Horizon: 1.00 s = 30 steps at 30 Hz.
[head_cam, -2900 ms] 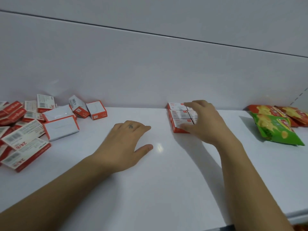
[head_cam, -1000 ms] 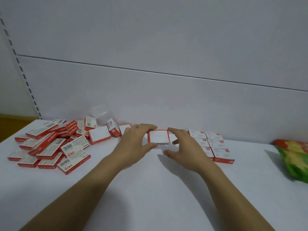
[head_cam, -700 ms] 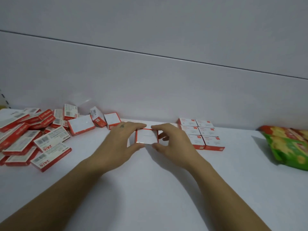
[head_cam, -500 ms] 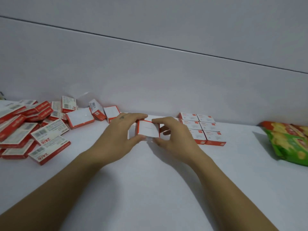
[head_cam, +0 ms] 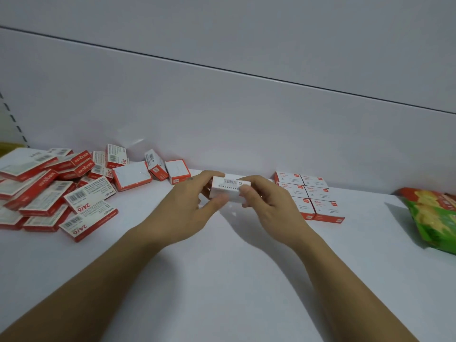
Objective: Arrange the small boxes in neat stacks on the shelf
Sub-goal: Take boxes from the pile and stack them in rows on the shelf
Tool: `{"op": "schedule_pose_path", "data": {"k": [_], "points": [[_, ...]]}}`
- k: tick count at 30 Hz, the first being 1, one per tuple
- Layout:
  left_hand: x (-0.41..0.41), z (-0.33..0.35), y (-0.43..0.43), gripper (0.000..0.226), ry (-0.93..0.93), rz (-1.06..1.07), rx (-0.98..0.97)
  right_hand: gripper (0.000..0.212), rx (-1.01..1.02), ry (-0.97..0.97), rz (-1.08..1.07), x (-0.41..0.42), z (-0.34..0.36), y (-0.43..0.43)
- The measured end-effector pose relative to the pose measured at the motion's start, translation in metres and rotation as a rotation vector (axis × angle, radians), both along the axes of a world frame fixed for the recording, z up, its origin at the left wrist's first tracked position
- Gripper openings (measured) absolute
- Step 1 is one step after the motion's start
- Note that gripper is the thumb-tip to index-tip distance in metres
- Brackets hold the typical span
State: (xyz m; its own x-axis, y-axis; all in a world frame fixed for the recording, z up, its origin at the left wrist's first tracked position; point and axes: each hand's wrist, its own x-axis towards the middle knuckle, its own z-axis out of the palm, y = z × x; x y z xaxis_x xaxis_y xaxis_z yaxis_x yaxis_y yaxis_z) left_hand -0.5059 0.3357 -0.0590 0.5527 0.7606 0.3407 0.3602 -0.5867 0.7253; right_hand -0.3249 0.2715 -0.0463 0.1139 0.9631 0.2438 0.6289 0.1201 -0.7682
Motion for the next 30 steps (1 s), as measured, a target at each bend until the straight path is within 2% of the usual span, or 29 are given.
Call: {"op": "schedule_pose_path", "data": {"k": [2,7,14,20,26,30], "points": [[0.002,0.000,-0.001,0.024,-0.050,-0.022,-0.084,0.022,0.005,0.071,-0.019,0.000,0.003,0.000],[0.009,0.001,-0.008,0.025,-0.352,-0.009,-0.422,0.020,-0.047,0.321,-0.016,0.000,0.005,-0.001],[0.009,0.005,-0.010,0.030,-0.464,0.006,-0.413,0.018,0.011,0.551,-0.015,-0.005,0.010,-0.003],[0.009,0.004,-0.007,0.044,-0.344,-0.041,-0.343,0.019,0.023,0.653,-0.103,-0.004,0.011,-0.002],[0.005,0.001,-0.004,0.041,-0.137,0.045,-0.130,0.019,0.021,0.585,-0.135,-0.003,0.007,0.000],[0.001,0.004,-0.005,0.043,-0.077,0.069,-0.041,0.019,0.027,0.519,-0.162,-0.004,0.006,0.000]]}}
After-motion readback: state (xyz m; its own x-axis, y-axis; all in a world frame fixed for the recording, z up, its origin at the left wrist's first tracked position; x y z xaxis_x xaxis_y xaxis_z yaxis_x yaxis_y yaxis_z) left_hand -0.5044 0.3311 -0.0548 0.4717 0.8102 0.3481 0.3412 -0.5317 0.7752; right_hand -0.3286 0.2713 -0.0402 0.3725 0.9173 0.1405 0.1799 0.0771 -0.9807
